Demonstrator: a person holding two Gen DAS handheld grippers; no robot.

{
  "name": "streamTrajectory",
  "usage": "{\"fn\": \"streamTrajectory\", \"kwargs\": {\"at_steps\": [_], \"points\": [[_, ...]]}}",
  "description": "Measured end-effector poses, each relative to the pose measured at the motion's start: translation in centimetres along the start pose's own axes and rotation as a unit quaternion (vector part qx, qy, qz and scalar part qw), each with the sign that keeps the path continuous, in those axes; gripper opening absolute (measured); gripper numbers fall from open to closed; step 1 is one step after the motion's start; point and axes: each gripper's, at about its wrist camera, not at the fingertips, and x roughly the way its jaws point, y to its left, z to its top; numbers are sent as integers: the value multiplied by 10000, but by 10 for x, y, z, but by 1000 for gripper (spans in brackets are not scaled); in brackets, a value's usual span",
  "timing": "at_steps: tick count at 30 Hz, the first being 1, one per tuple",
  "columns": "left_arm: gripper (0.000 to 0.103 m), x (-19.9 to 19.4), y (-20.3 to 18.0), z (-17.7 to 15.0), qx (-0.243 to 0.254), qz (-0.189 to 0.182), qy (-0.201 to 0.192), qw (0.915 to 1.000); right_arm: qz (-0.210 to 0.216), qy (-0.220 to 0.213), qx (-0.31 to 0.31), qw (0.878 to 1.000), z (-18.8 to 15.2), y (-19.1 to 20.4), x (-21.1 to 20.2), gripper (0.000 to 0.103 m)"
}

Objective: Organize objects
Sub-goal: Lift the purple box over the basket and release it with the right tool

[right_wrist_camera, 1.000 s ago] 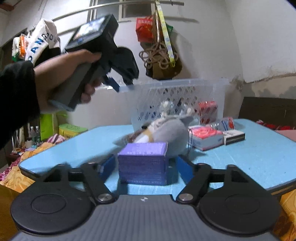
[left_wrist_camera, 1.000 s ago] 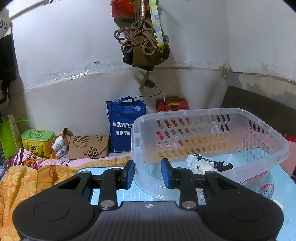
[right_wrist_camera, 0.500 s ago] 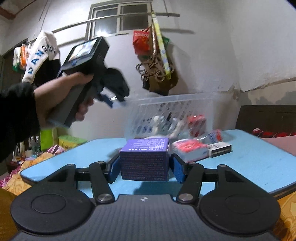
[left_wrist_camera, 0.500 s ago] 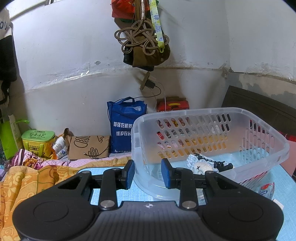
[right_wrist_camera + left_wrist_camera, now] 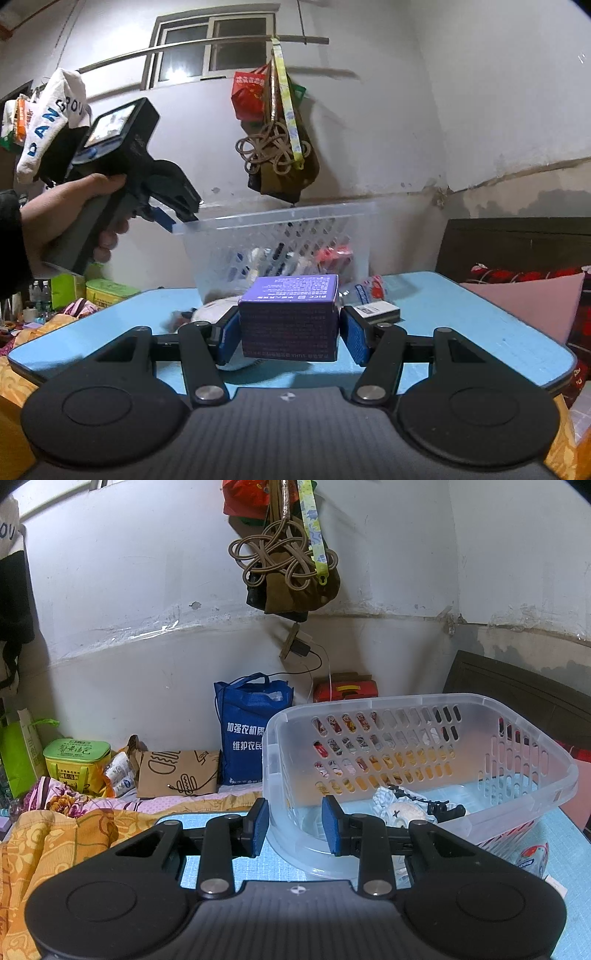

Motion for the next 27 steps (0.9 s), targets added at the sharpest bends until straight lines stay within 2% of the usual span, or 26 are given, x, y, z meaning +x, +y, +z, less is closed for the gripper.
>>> {"fn": "streamTrajectory", "kwargs": {"at_steps": [10, 16, 19, 22, 24, 27], "points": [[35, 0, 0, 0, -6, 3, 1, 10000, -327, 87, 51, 9994, 4, -27, 11, 60], [35, 0, 0, 0, 0, 9, -5, 10000, -345, 58, -41, 9994, 12, -35, 16, 60], [35, 0, 0, 0, -5, 8, -4, 10000, -223, 14, 8, 9997, 25, -43, 21, 60], [35, 0, 0, 1, -12, -5, 4, 10000, 126, 72, 176, 9997, 46, -53, 34, 61], [35, 1, 0, 1, -16, -15, 6, 10000, 395, 67, 262, 9989, 67, -60, 45, 61], [35, 1, 1, 1, -32, -33, 19, 10000, 572, -67, 206, 9981, 103, -62, 65, 61]]}}
